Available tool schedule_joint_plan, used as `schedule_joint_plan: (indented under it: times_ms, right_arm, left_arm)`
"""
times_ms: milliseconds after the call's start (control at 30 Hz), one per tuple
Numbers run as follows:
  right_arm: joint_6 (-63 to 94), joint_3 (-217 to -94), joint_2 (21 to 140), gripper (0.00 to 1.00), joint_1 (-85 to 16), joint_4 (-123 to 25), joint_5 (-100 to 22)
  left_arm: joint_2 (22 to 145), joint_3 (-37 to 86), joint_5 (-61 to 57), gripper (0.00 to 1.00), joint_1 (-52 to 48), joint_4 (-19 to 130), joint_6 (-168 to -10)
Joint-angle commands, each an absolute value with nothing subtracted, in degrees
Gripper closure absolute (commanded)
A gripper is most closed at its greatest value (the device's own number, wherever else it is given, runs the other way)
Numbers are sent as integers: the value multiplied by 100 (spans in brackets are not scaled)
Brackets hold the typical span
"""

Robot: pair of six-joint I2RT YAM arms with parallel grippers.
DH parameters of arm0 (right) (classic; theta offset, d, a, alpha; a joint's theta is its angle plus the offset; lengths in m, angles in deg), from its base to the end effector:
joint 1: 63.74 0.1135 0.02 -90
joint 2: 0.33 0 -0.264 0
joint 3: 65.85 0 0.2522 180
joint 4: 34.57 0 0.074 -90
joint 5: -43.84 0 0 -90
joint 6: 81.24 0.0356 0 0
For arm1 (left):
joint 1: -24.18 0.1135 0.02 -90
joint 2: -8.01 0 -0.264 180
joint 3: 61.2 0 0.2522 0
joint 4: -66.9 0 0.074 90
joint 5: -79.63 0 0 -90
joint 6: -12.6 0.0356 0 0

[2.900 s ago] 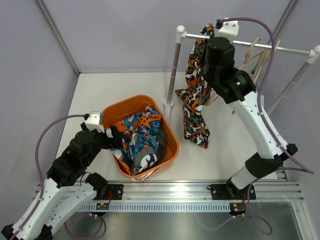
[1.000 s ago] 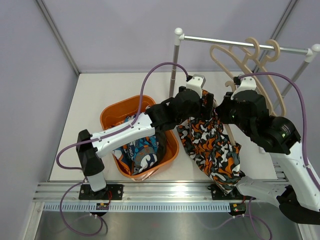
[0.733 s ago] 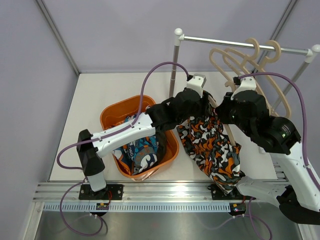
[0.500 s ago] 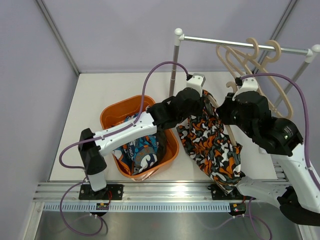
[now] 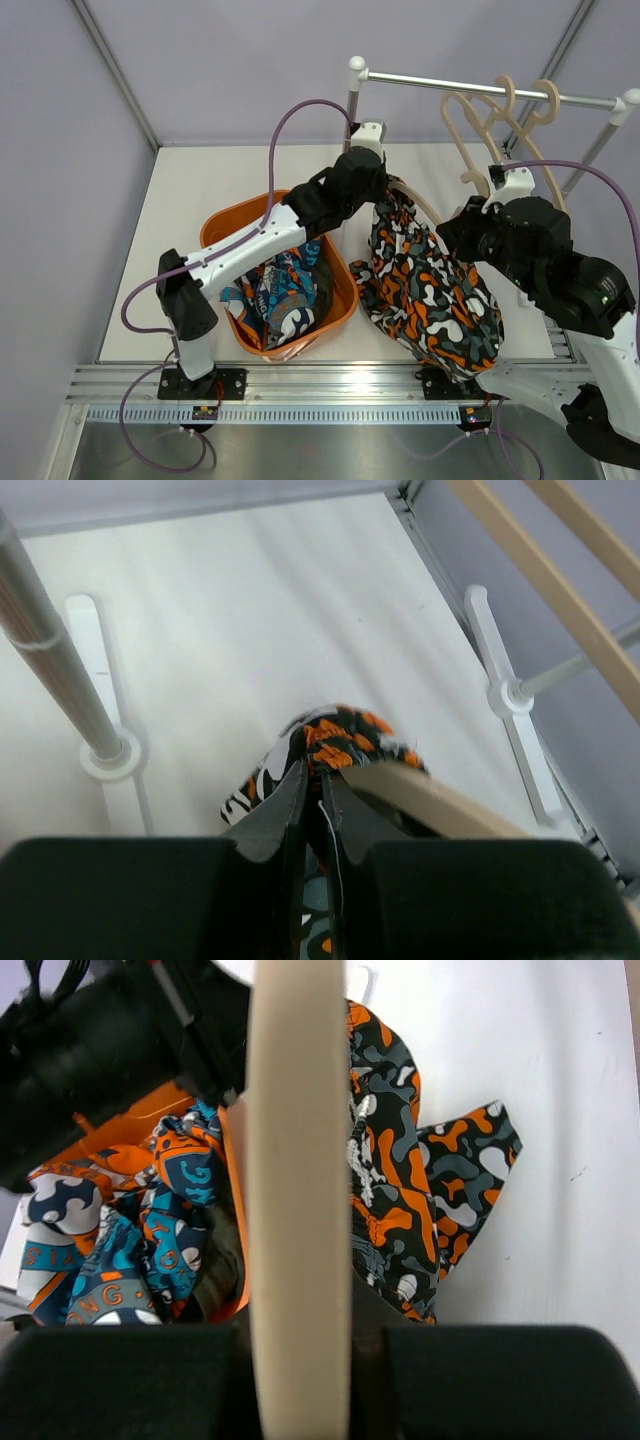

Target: Remove the shorts from the hanger

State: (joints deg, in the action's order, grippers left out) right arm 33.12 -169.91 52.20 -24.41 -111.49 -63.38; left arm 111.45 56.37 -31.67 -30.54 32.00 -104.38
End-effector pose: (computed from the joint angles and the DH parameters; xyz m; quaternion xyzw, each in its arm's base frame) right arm 0.0948 0.0640 0.4742 -0.0295 0.8390 0.1713 0.5156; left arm 0.2567 -0.3404 0.3938 0.0920 0.8104 -0.2501 0.5218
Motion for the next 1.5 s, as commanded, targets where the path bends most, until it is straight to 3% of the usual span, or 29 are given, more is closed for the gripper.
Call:
schedule_joint_plan:
  times_ms: [0,367,567,933,1267,1467]
  right_arm:
    - [3363,-17058,4994,100,-2375,-11355,-5865]
    - [3337,-17242,4888,100,-2375,-11372,-5855]
    - [3319,-17453,4871,100,-2384,-11425,-6014]
    - [3267,-17524,4994,100,-2375,-11188,-6505]
    - [3249,-17190,5372,100,-2375,-10731,-7480]
    - [3144,-17488,5828,100,-2375,-10476,-7842]
  left_arm:
    - [11357,6101,-3516,89,-2777,3407,-10262]
    - [11876,6216,-3243,94,-2592,3310,-10174]
    - [11858,5759,-3024,100,-2460,3416,-10209]
    - [11148,4478,-2558,100,-2530,4153,-10148]
    - [9452,3702,-2401,100,-4170,4453,-8798]
    - [8958,4202,-1442,100,-5936,3208,-6812]
